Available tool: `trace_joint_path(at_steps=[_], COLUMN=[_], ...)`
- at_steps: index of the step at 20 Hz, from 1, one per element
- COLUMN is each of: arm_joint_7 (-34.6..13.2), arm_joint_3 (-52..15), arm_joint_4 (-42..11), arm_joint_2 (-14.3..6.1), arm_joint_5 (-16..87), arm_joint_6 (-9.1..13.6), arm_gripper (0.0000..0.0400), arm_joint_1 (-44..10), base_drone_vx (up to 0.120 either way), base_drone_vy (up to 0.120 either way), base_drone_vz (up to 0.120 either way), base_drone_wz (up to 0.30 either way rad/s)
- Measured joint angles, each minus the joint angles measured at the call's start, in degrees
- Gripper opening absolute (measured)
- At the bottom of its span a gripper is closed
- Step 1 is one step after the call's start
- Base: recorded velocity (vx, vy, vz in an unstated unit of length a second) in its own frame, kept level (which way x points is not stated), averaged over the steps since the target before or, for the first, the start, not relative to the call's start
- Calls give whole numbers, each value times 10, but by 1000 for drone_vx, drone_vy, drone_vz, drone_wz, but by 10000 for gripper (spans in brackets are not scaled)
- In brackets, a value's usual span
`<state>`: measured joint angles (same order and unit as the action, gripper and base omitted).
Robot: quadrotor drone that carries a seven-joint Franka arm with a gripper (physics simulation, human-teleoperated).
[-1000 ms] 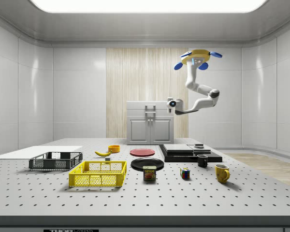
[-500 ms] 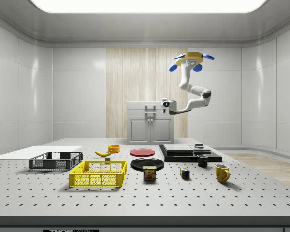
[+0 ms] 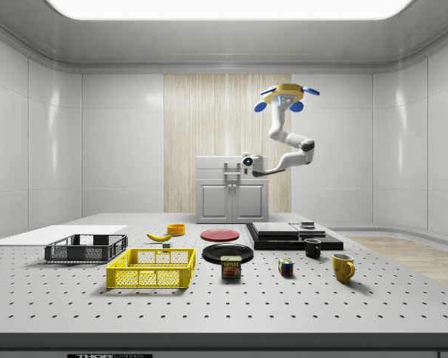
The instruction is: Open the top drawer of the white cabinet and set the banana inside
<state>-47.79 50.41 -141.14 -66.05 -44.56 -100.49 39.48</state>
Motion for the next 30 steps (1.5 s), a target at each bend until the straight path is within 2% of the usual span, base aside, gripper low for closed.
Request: trace_joint_path(at_steps=[4, 13, 15, 25, 30], arm_joint_7=[-2, -7, -8, 3, 21], arm_joint_3=[1, 2, 1, -34, -36], arm_joint_4=[0, -1, -3, -40, -65], arm_joint_2=[-3, -10, -12, -12, -13], arm_joint_5=[3, 9, 8, -22, -28], arm_joint_6=[-3, -8, -12, -62, -80], arm_gripper=[400, 400, 400, 400, 400], arm_joint_1=[3, 9, 10, 20, 20], base_drone_vx=[0, 120, 0, 0, 0], base_drone_vy=[-60, 0, 0, 0, 0], base_drone_vz=[0, 0, 0, 0, 0], base_drone_wz=[0, 0, 0, 0, 0])
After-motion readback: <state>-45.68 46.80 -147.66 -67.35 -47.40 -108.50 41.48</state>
